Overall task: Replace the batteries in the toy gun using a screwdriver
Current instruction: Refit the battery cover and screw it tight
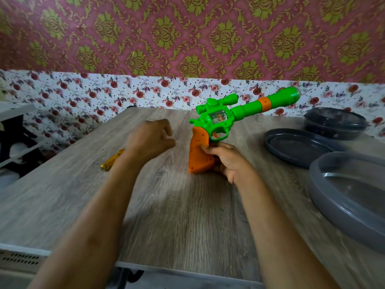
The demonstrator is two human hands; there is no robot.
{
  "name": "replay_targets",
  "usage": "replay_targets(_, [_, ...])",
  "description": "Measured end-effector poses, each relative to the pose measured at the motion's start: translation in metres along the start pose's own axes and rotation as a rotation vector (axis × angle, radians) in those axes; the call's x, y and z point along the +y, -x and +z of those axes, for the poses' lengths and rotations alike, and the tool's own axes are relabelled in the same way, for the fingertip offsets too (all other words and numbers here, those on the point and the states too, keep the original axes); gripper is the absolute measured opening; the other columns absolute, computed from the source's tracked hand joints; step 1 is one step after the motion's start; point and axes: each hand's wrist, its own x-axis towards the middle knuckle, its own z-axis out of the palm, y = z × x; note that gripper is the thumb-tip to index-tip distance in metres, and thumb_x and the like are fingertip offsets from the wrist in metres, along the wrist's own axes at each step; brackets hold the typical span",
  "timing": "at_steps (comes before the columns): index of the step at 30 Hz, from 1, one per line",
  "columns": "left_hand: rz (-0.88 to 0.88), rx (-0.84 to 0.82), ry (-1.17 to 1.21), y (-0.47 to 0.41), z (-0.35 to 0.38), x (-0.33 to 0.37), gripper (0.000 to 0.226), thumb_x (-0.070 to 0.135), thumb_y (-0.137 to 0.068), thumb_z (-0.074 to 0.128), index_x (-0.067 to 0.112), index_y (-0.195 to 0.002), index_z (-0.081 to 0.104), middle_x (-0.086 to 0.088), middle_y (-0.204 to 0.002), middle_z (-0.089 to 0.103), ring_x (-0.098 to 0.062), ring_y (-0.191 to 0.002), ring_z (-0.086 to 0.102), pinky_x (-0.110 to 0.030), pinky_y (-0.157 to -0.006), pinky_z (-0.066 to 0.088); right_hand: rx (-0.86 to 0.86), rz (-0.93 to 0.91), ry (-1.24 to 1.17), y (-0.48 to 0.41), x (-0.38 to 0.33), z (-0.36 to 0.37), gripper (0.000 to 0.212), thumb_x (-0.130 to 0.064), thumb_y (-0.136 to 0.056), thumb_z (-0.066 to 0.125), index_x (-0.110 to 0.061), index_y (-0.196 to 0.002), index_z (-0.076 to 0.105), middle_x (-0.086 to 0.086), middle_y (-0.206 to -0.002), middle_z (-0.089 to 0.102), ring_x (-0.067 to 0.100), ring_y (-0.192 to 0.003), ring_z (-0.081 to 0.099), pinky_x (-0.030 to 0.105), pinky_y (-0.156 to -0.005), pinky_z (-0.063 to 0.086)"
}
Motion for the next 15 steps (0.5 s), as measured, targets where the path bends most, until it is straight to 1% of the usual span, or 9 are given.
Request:
replay_targets(2, [-0.178,0.063,-0.324,0.001,-0.011,-0.016,0.015,0.028,-0.089,0.061,0.016,-0.097,0.058,-0.007,-0.095,0.064,-0.021,-0.080,0.058,-0.035,-0.073,0.050,-0.003,-0.008,0.002,0.000,0.000,0.000,0.018,-0.008,-0.080,0.067,-0.012,-0.098,0.064,0.009,-0.100,0.067,0.021,-0.094,0.063,0.040,-0.088,0.052])
replay_targets(3, [-0.287,0.049,-0.405,0.002,-0.017,-0.025,0.019,0.030,-0.090,0.060,0.014,-0.100,0.058,-0.009,-0.098,0.063,-0.025,-0.083,0.058,-0.035,-0.072,0.049,-0.009,-0.012,-0.001,0.001,-0.001,-0.001,0.020,-0.007,-0.080,0.066,-0.011,-0.100,0.063,0.007,-0.094,0.067,0.019,-0.086,0.063,0.036,-0.081,0.053])
replay_targets(5, [-0.453,-0.026,-0.430,0.001,-0.022,-0.047,0.030,0.034,-0.088,0.062,0.010,-0.106,0.057,-0.010,-0.104,0.061,-0.029,-0.093,0.059,-0.036,-0.073,0.047,-0.024,-0.015,0.009,0.002,-0.001,0.000,0.022,-0.007,-0.081,0.065,-0.011,-0.102,0.061,0.004,-0.089,0.066,0.013,-0.078,0.062,0.028,-0.069,0.053])
replay_targets(6, [-0.488,-0.082,-0.423,-0.002,-0.022,-0.060,0.036,0.037,-0.086,0.064,0.008,-0.106,0.056,-0.010,-0.104,0.060,-0.029,-0.095,0.059,-0.037,-0.077,0.048,-0.027,-0.011,0.020,0.003,0.000,0.000,0.025,-0.007,-0.081,0.065,-0.011,-0.105,0.061,0.005,-0.092,0.066,0.013,-0.078,0.062,0.028,-0.069,0.052])
replay_targets(8, [-0.507,-0.187,-0.416,-0.005,-0.021,-0.077,0.043,0.042,-0.082,0.067,0.008,-0.105,0.056,-0.009,-0.105,0.059,-0.029,-0.096,0.057,-0.040,-0.086,0.051,-0.017,-0.008,0.028,0.001,0.001,0.000,0.037,-0.008,-0.081,0.066,-0.008,-0.117,0.057,0.008,-0.104,0.066,0.014,-0.083,0.061,0.031,-0.075,0.051])
replay_targets(10, [-0.505,-0.219,-0.420,-0.008,-0.018,-0.089,0.039,0.042,-0.079,0.070,0.011,-0.097,0.054,-0.007,-0.106,0.059,-0.028,-0.096,0.056,-0.041,-0.089,0.050,-0.004,-0.007,0.030,0.000,0.001,-0.001,0.044,-0.008,-0.081,0.066,-0.005,-0.123,0.054,0.011,-0.115,0.064,0.018,-0.091,0.061,0.031,-0.079,0.049])
replay_targets(12, [-0.499,-0.210,-0.426,-0.007,-0.017,-0.092,0.035,0.036,-0.079,0.070,0.010,-0.100,0.058,-0.007,-0.103,0.058,-0.028,-0.092,0.055,-0.039,-0.086,0.051,-0.005,-0.003,0.027,0.000,0.000,-0.001,0.046,-0.009,-0.081,0.066,-0.005,-0.125,0.053,0.013,-0.120,0.062,0.020,-0.099,0.060,0.031,-0.080,0.049])
replay_targets(14, [-0.519,-0.159,-0.375,-0.007,-0.015,-0.093,0.029,0.022,-0.079,0.069,0.005,-0.103,0.064,-0.014,-0.103,0.063,-0.032,-0.094,0.060,-0.040,-0.083,0.052,-0.012,-0.008,0.018,0.000,0.000,-0.001,0.042,-0.008,-0.082,0.065,-0.006,-0.123,0.055,0.013,-0.119,0.062,0.020,-0.099,0.059,0.031,-0.079,0.049])
replay_targets(15, [-0.534,-0.150,-0.357,-0.005,-0.015,-0.091,0.024,0.015,-0.078,0.067,0.003,-0.100,0.065,-0.016,-0.101,0.064,-0.033,-0.093,0.062,-0.040,-0.082,0.052,-0.015,-0.010,0.014,0.000,-0.001,-0.001,0.040,-0.007,-0.082,0.065,-0.006,-0.121,0.055,0.013,-0.118,0.063,0.020,-0.096,0.060,0.031,-0.078,0.049])
